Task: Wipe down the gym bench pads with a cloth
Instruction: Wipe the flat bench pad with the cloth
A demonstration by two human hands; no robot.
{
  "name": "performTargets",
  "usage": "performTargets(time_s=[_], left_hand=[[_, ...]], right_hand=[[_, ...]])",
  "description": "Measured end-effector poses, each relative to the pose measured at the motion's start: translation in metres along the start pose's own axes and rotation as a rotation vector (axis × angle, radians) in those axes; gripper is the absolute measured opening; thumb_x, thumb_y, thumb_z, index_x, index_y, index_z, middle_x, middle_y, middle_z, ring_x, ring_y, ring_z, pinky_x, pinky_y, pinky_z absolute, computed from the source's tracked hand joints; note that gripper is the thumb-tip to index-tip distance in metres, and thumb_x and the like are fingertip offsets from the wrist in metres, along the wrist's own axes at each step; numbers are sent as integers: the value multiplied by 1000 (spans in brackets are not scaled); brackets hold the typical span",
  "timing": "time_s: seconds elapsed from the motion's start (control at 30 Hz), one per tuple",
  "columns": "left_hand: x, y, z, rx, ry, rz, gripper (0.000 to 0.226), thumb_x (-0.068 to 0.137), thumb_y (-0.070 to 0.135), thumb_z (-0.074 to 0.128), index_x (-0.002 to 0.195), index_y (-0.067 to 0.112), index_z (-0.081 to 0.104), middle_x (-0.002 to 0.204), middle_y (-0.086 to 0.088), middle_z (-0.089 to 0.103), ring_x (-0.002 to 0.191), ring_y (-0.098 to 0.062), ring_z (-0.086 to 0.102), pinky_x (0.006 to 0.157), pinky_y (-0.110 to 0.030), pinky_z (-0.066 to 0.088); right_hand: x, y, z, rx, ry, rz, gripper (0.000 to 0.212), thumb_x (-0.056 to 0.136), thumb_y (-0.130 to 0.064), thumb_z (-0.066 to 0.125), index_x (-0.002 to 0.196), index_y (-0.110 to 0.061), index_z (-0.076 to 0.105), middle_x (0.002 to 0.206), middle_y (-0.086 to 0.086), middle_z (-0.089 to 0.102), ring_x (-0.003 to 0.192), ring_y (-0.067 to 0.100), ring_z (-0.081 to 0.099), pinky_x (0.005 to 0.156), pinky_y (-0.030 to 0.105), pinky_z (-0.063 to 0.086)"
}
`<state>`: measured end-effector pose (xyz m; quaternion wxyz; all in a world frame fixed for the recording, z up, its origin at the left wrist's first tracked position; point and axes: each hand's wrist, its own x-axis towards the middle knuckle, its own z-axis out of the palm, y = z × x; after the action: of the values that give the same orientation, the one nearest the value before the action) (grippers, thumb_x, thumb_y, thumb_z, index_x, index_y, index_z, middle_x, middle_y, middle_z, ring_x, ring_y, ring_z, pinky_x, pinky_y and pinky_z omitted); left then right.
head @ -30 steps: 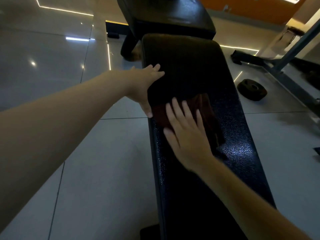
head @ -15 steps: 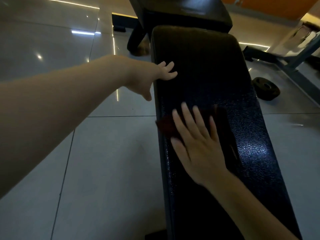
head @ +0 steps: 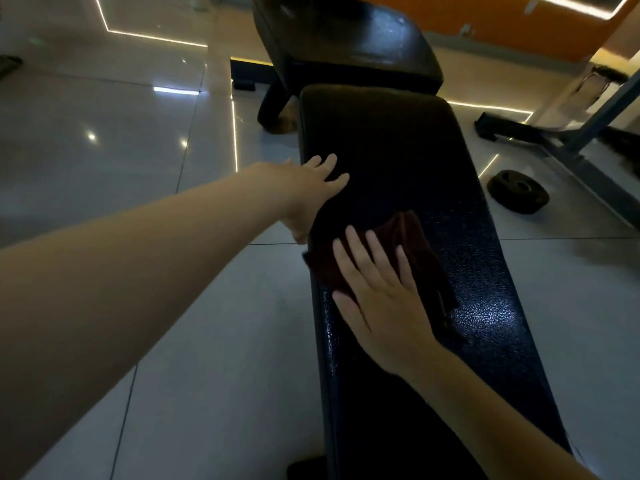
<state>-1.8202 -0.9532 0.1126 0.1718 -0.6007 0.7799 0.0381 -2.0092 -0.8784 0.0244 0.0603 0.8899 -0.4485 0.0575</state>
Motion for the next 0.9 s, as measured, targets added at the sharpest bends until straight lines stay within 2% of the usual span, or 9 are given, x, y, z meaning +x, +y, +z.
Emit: performTargets(time_s=[0.07, 0.13, 0.2, 0.3, 0.37, 0.53, 0.7, 0.8, 0.9], left_hand=[[-4, 1, 3, -19, -13, 36, 124, 75, 46, 77, 151, 26, -18, 158, -8, -26, 147, -30, -14, 120, -53, 7], [-8, 1, 7, -37, 4, 73, 120, 76, 55, 72, 151, 27, -18, 157, -8, -27, 147, -30, -16, 120, -51, 4], [-10, 0, 11, -29, 22, 102, 116, 78, 62, 66, 151, 29, -18, 157, -8, -29, 146, -30, -18, 120, -51, 3], [-7, 1, 16, -47, 11, 119, 118, 73, 74, 59, 150, 30, -19, 155, -6, -32, 145, -31, -23, 120, -51, 2], [-3, 0, 18, -38, 15, 124, 121, 71, 75, 60, 149, 31, -21, 155, -6, -33, 144, -31, -25, 120, -51, 2], [5, -8, 15, 125, 56, 153, 120, 69, 79, 57, 148, 36, -23, 156, -5, -31, 145, -31, -21, 119, -54, -2], [2, -16, 20, 285, 118, 190, 133, 56, 88, 56, 143, 37, -32, 156, -9, -32, 145, -34, -21, 118, -56, -2], [-1, -15, 26, 219, 146, 237, 124, 61, 87, 53, 139, 44, -33, 154, -11, -33, 143, -38, -23, 118, -56, -1], [-3, -13, 32, 153, 163, 303, 116, 64, 84, 54, 134, 52, -32, 154, -4, -35, 141, -42, -26, 117, -56, -2]], right_hand=[[-46, -1, 5, 8, -28, -49, 60, 100, -47, 22, 155, -23, 14, 162, -1, 10, 149, 21, 7, 116, 50, 13], [-81, 0, 8, -17, -43, -106, 59, 101, -49, 17, 154, -22, 19, 162, 1, 15, 148, 24, 14, 111, 52, 19], [-95, 3, 9, -30, -55, -158, 59, 101, -49, 18, 153, -22, 24, 160, 2, 20, 147, 25, 21, 108, 53, 24], [-84, 8, 7, -9, -31, -204, 56, 100, -46, 27, 152, -26, 26, 160, 0, 21, 147, 24, 21, 110, 53, 23], [-64, 9, 5, 13, 0, -183, 58, 97, -46, 32, 152, -27, 28, 160, -2, 20, 147, 22, 19, 111, 53, 22], [0, 9, 5, -9, 59, -2, 57, 97, -47, 28, 151, -28, 28, 159, -1, 25, 147, 21, 19, 116, 53, 19], [16, 3, 3, -7, 80, 78, 58, 97, -47, 25, 152, -27, 25, 159, 1, 24, 147, 23, 19, 116, 53, 15], [-11, -3, 5, -14, 47, 15, 59, 97, -49, 26, 153, -30, 22, 161, 0, 17, 149, 24, 13, 117, 55, 12], [-67, -4, 10, -8, 5, -156, 57, 98, -49, 28, 153, -32, 23, 162, -1, 14, 149, 26, 11, 114, 57, 13]])
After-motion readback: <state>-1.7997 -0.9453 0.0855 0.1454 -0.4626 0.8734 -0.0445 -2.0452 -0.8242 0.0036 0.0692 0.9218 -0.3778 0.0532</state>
